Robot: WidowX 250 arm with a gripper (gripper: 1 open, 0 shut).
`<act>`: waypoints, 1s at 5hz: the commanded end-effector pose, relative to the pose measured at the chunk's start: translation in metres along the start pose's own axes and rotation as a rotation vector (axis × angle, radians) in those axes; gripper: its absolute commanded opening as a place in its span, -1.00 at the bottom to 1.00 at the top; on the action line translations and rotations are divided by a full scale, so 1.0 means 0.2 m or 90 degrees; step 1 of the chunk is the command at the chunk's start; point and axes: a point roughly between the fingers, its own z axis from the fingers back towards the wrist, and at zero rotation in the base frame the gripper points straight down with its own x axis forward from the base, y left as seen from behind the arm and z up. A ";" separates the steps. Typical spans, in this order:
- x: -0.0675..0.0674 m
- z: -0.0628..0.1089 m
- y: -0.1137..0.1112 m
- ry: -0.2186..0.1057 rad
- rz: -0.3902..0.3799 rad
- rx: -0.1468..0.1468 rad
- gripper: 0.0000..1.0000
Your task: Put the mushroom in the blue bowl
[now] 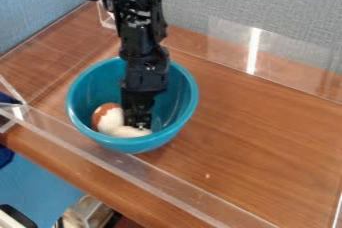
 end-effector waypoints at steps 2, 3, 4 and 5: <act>0.01 0.16 0.01 0.007 -0.093 0.007 -1.00; -0.04 0.14 0.01 0.007 -0.072 0.002 -1.00; -0.08 0.12 0.01 0.007 -0.050 -0.002 -1.00; -0.10 0.13 0.04 0.013 -0.074 -0.002 -1.00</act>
